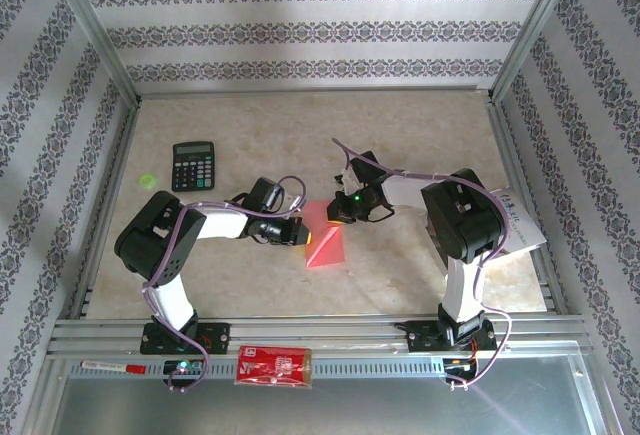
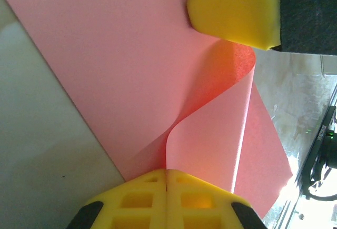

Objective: Fold a paper plane with a square sheet of paper (pick it up from the middle)
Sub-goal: Fold the triangle a second time at the center of the table.

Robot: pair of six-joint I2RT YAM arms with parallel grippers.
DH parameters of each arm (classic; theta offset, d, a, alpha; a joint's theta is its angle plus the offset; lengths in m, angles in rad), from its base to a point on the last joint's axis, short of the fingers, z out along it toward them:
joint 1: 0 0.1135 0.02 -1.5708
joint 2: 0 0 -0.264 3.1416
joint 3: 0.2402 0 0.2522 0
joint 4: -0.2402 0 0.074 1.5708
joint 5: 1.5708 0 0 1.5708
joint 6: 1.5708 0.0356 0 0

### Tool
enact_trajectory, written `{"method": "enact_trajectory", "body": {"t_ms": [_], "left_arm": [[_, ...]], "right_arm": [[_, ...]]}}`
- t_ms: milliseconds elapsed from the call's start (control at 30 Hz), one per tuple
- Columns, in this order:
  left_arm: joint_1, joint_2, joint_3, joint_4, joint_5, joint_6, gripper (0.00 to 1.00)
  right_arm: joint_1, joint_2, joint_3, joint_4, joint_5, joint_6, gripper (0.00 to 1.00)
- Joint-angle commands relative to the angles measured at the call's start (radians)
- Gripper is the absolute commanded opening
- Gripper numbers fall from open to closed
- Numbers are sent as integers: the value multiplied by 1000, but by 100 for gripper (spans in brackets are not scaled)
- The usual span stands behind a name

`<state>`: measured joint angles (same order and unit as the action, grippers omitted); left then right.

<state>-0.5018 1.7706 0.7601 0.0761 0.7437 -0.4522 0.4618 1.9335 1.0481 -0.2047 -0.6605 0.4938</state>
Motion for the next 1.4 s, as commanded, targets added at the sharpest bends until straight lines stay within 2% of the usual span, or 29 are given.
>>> {"method": "enact_trajectory", "body": {"t_ms": [0, 1100, 1367], "left_arm": [[1, 36, 20, -31, -29, 29, 0], [-11, 30, 50, -7, 17, -1, 1], [-9, 17, 32, -35, -18, 15, 0]], "right_arm": [[10, 51, -15, -51, 45, -6, 0], [9, 56, -23, -44, 42, -3, 0], [9, 55, -26, -45, 43, -6, 0]]}}
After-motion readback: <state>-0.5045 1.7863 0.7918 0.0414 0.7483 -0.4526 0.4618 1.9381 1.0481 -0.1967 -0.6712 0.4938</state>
